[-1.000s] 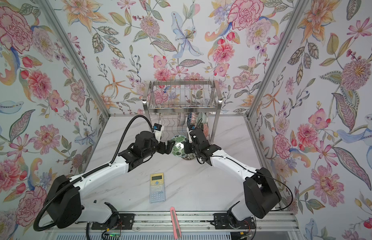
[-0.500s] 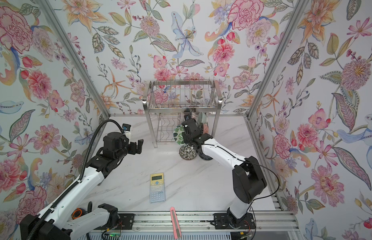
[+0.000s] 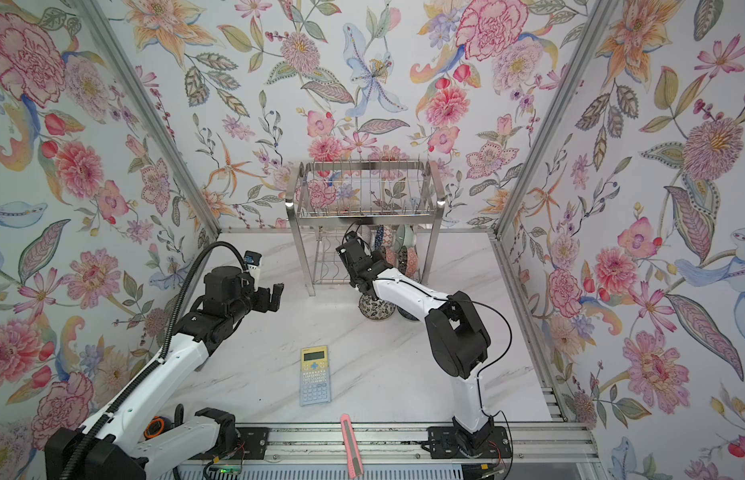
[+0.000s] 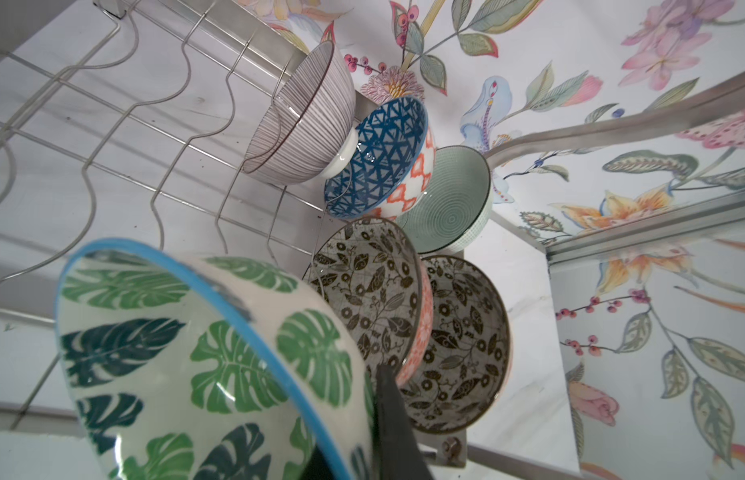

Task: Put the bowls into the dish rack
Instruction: 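Carry the monstera bowl with the right gripper into the rack while the left withdraws, then lower the monstera bowl into a rack slot with the right gripper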

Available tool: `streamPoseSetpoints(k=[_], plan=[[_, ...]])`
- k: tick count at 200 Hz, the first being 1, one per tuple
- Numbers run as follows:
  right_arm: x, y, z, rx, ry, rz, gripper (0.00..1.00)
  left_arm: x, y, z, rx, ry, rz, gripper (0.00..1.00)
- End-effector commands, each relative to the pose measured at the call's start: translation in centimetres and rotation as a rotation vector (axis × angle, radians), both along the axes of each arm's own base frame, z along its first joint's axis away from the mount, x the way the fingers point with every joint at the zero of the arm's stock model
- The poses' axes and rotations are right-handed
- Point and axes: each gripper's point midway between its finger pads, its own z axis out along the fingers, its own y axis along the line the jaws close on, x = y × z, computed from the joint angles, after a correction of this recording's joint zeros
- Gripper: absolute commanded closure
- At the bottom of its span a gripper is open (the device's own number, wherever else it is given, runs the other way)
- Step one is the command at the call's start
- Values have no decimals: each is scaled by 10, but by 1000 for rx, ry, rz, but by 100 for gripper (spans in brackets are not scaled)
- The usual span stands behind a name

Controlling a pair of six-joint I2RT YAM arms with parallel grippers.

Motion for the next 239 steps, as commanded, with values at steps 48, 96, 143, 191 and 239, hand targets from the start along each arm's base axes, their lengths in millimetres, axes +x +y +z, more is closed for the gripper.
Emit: streamPoseSetpoints(k=[48, 96, 143, 191, 239], plan=[[29, -2, 15, -149, -100, -74, 100, -3, -2, 1, -12, -15, -29, 1], [42, -3, 15, -231, -144, -98, 100, -3, -2, 1, -14, -16, -28, 1], [55, -6, 14, -309, -175, -124, 100, -5, -1, 1, -14, -15, -29, 1], [69, -6, 10, -351, -181, -147, 100, -5, -1, 1, -15, -18, -29, 1], [75, 2, 0, -364, -174, -133, 100, -6, 0, 2, -11, -20, -24, 1]])
